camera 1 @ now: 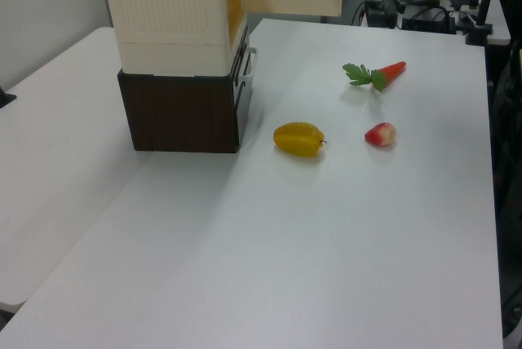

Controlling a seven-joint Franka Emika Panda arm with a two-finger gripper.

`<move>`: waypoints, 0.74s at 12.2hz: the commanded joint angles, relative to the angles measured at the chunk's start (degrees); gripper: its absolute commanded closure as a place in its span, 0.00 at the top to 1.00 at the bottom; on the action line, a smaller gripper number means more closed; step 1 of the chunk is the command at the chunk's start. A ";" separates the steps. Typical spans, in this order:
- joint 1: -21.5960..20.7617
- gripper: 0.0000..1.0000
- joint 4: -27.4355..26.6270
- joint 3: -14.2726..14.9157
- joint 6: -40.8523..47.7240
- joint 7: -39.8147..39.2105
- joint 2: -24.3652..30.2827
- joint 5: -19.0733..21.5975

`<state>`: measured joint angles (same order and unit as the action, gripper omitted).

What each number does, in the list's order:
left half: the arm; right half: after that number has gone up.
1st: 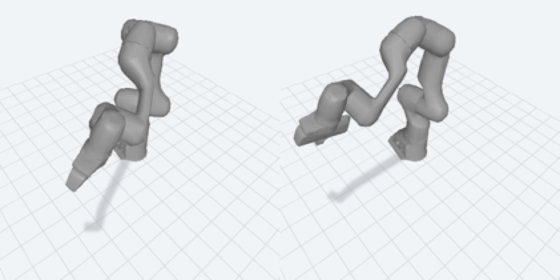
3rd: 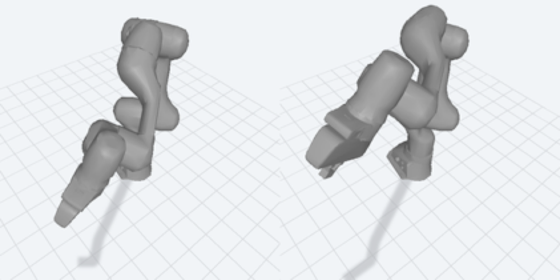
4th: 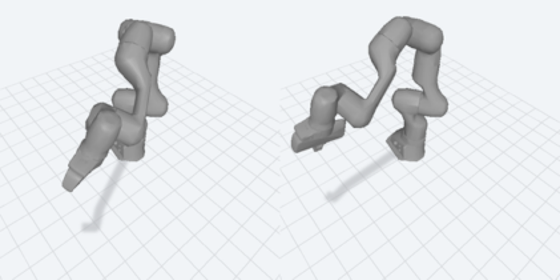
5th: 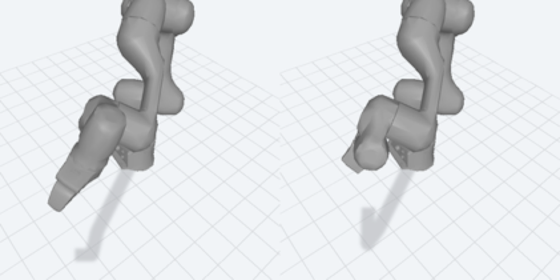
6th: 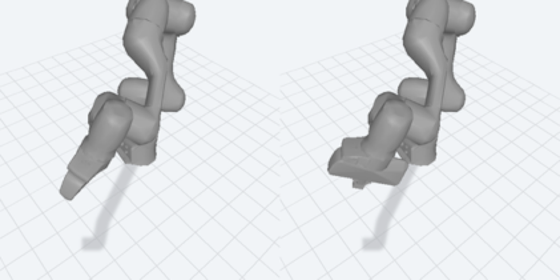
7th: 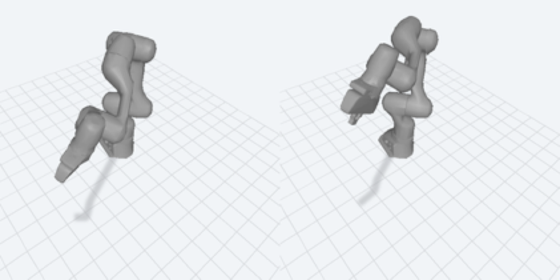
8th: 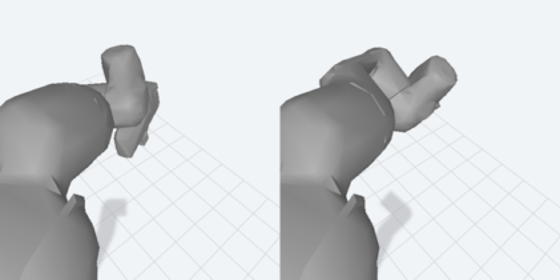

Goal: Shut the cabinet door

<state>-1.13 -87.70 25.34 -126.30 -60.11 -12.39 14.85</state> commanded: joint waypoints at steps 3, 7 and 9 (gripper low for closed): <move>-2.99 0.00 -0.98 -0.20 -0.01 -6.42 0.43 7.12; -5.28 0.00 -0.98 -2.39 5.27 -5.98 0.52 7.56; -6.68 0.00 -0.98 -2.40 5.10 -6.15 0.26 10.62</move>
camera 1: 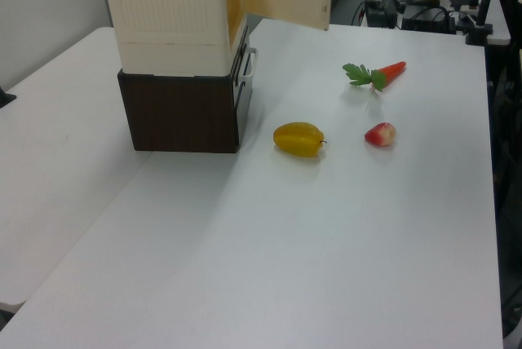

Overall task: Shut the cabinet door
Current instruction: 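Push the cream door with the gripper, swinging it toward the cabinet frame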

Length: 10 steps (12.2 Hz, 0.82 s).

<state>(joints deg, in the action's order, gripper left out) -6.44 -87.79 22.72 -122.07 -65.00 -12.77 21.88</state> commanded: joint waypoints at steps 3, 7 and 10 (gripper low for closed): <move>-3.13 0.00 -0.80 0.22 1.13 -0.74 0.47 6.14; -7.69 0.00 -0.63 -0.39 1.22 6.19 -0.05 7.03; -10.87 0.00 0.07 -0.39 -3.06 10.33 -1.64 7.38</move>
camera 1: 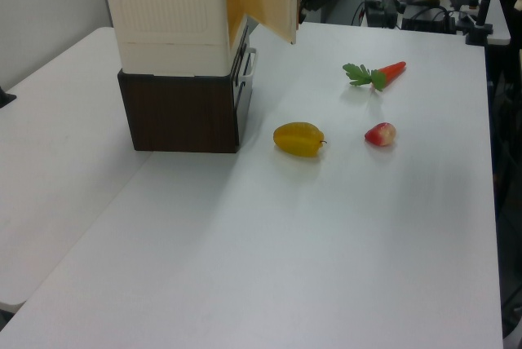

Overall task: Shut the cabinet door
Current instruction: 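Push the cream door with the gripper, swinging it toward the cabinet frame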

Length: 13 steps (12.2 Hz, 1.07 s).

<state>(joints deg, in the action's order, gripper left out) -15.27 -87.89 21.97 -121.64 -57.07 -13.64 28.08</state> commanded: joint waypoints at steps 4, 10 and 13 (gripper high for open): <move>-2.22 0.00 0.87 -1.39 -19.36 4.07 -4.54 1.28; -2.22 0.01 3.16 -6.23 -32.24 10.40 -9.30 1.01; -2.22 0.01 3.25 -6.50 -33.31 11.55 -9.39 1.01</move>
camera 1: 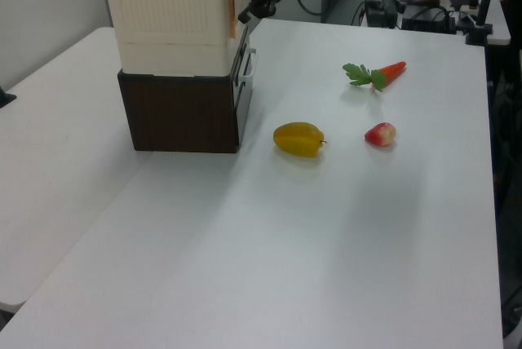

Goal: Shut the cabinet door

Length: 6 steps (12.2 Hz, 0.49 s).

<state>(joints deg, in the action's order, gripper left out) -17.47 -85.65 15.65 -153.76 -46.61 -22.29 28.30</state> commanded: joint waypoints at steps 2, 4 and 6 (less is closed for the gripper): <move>-0.02 0.01 0.83 -0.36 -1.10 1.17 -0.56 0.70; -0.02 0.02 -1.35 -0.45 2.13 1.25 2.93 0.96; 2.07 0.08 -1.98 -0.45 13.69 5.36 6.98 0.27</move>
<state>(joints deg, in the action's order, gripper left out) -17.32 -85.39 15.59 -151.16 -45.11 -21.21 28.31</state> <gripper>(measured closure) 0.960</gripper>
